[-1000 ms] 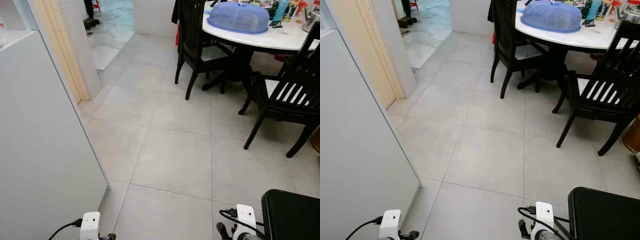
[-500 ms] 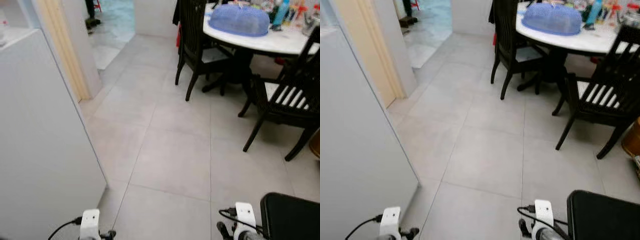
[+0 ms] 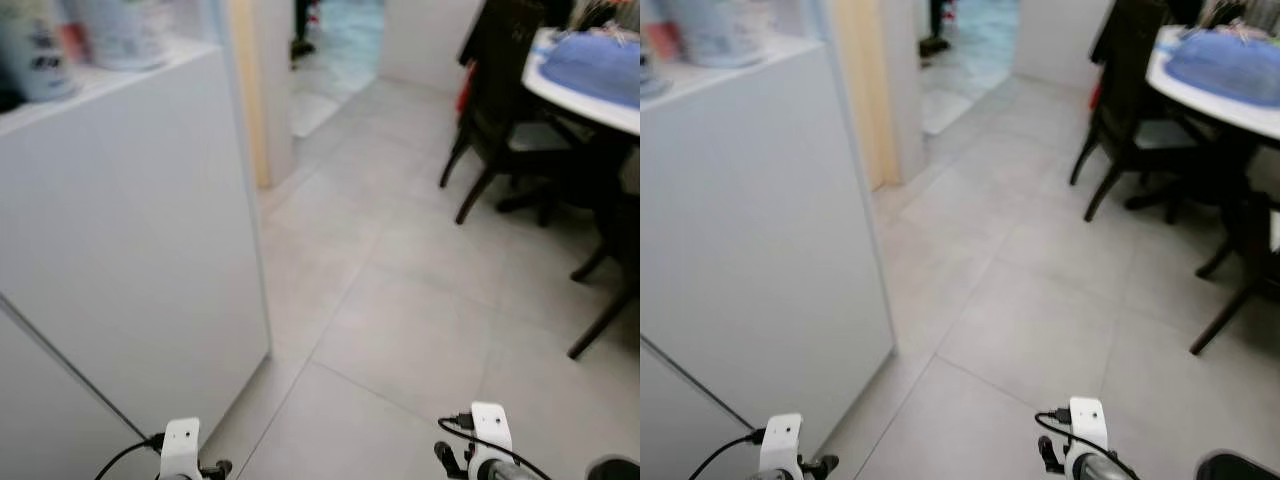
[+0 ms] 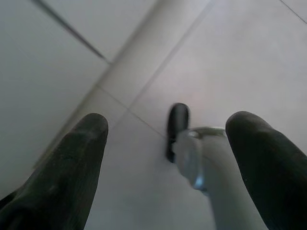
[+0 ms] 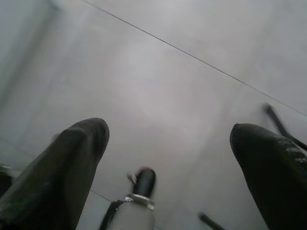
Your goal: Restocking fridge
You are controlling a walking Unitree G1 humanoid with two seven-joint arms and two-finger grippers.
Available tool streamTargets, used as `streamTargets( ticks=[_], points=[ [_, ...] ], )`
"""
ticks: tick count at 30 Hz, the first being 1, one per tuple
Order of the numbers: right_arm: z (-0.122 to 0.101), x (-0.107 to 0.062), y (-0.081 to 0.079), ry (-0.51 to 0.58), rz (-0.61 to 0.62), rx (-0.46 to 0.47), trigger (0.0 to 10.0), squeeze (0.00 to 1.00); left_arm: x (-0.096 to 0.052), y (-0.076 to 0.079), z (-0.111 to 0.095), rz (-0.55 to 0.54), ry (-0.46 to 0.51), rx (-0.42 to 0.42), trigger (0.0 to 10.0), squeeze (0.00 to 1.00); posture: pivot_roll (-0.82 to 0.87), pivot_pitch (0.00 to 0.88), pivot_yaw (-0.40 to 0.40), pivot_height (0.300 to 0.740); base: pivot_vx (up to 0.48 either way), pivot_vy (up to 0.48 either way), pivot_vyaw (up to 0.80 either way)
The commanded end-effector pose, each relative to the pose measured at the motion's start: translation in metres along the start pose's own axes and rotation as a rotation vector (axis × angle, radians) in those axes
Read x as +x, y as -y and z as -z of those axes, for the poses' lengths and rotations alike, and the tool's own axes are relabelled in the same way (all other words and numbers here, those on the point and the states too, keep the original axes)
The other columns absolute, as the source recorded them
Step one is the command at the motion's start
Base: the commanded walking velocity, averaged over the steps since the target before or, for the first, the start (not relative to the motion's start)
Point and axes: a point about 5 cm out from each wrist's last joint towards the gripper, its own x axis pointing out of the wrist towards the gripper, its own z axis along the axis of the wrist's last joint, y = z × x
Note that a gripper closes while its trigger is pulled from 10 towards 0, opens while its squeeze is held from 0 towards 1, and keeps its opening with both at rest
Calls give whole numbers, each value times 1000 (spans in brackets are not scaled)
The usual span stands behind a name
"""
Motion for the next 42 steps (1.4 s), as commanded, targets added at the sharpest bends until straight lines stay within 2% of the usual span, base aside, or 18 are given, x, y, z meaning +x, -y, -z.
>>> streamTargets(
  ticks=[1,42],
  points=[
    [3,-1,6,-14,16,1,10000,0,0,3,1,11,-14,-3,10000,0,16,0,-42,740,0,0,800],
    [-1,-2,8,-27,13,-31,10000,0,1,7,-1,4,-14,-27,10000,0,16,0,-63,740,0,0,800]
  ],
)
